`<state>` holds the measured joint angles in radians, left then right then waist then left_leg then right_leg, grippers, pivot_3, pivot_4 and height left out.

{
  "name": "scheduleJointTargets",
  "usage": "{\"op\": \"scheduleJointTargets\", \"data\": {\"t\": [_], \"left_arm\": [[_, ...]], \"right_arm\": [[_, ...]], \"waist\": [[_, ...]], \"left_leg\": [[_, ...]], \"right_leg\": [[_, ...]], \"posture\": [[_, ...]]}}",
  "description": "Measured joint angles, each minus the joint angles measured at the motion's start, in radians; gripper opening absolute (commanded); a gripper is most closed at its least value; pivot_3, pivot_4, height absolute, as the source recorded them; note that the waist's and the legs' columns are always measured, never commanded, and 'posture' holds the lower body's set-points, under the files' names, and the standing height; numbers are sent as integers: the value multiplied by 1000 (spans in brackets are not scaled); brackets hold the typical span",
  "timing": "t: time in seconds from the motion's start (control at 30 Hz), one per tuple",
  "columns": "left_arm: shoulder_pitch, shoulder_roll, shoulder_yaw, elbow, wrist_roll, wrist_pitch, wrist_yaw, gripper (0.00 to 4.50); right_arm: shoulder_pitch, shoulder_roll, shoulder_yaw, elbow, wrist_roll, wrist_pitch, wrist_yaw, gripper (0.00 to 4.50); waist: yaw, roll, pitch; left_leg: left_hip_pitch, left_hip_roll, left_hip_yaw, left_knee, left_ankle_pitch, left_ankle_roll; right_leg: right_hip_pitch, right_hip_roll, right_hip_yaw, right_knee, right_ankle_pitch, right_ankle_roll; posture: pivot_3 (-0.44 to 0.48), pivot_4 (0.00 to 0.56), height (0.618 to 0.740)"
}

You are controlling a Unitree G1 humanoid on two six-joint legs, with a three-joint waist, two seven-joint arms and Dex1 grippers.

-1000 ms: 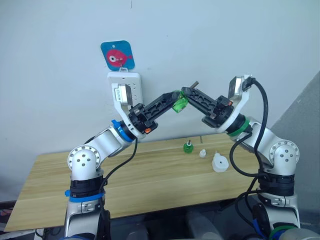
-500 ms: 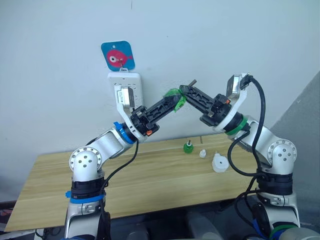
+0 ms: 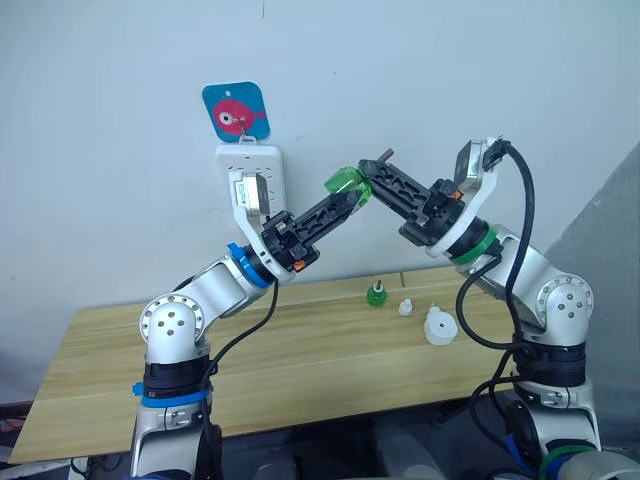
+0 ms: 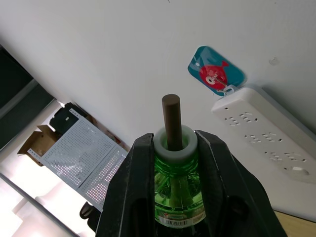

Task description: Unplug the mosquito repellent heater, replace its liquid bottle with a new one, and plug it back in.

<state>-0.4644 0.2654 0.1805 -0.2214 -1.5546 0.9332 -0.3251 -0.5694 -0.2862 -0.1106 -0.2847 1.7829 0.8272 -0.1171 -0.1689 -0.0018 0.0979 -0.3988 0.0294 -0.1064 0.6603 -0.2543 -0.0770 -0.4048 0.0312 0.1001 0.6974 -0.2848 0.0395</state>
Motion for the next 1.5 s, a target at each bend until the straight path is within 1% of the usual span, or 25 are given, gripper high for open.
{"op": "scheduleJointTargets", "data": {"t": [0.07,0.13,0.27,0.4,0.6,0.73,1.0,1.03,1.07,1.13,1.2,1.27,1.5], "left_arm": [[0,7,0,1,-4,3,-4,2242],[0,10,0,3,0,2,-10,2953],[1,16,-4,-4,45,-9,-21,2955],[1,14,-8,-6,49,-15,-19,2955],[1,14,-7,-3,35,-16,-18,2955],[0,20,-2,14,-14,-4,-15,2955],[0,19,2,18,-16,-12,-17,2955],[0,18,2,18,-16,-14,-15,3307],[1,18,1,18,-16,-14,-14,3491],[1,18,1,17,-13,-17,-14,4014],[0,19,0,16,3,-24,-17,4300],[1,19,0,14,23,-28,-23,4320],[-2,9,1,9,15,-39,-30,4320]], "right_arm": [[0,-5,6,-2,2,-4,0,808],[0,-8,11,-3,2,-9,0,808],[0,-16,17,-4,2,-9,-3,808],[0,-19,17,-4,2,-10,-9,808],[0,-20,17,-4,6,-10,-9,808],[0,-20,17,-4,9,-10,-8,808],[-1,-20,17,-4,9,-10,-8,808],[-1,-20,17,-4,9,-10,-8,808],[-1,-20,17,-4,8,-10,-8,808],[-1,-19,17,-4,8,-10,-8,808],[-1,-19,17,-4,7,-10,-7,808],[-1,-19,17,-4,6,-10,-5,808],[3,-19,17,-5,4,-10,7,808]], "waist": [[0,0,0],[0,0,0],[0,0,0],[0,0,0],[0,0,0],[0,0,0],[0,0,0],[0,0,0],[0,0,0],[0,0,0],[0,0,0],[0,0,0],[0,0,0]], "left_leg": [[0,0,0,0,0,0],[0,0,0,0,0,0],[0,0,0,0,0,0],[0,0,0,0,0,0],[0,0,0,0,0,0],[0,0,0,0,0,0],[0,0,0,0,0,0],[0,0,0,0,0,0],[0,0,0,0,0,0],[0,0,0,0,0,0],[0,0,0,0,0,0],[0,0,0,0,0,0],[0,0,0,0,0,0]], "right_leg": [[0,0,0,0,0,0],[0,0,0,0,0,0],[0,0,0,0,0,0],[0,0,0,0,0,0],[0,0,0,0,0,0],[0,0,0,0,0,0],[0,0,0,0,0,0],[0,0,0,0,0,0],[0,0,0,0,0,0],[0,0,0,0,0,0],[0,0,0,0,0,0],[0,0,0,0,0,0],[0,0,0,0,0,0]], "posture": [[-158,21,736],[-158,21,736],[-158,21,736],[-156,20,736],[-156,20,736],[-156,19,736],[-155,17,736],[-155,17,736],[-155,17,736],[-156,18,736],[-156,18,736],[-156,17,736],[-156,18,736]]}}
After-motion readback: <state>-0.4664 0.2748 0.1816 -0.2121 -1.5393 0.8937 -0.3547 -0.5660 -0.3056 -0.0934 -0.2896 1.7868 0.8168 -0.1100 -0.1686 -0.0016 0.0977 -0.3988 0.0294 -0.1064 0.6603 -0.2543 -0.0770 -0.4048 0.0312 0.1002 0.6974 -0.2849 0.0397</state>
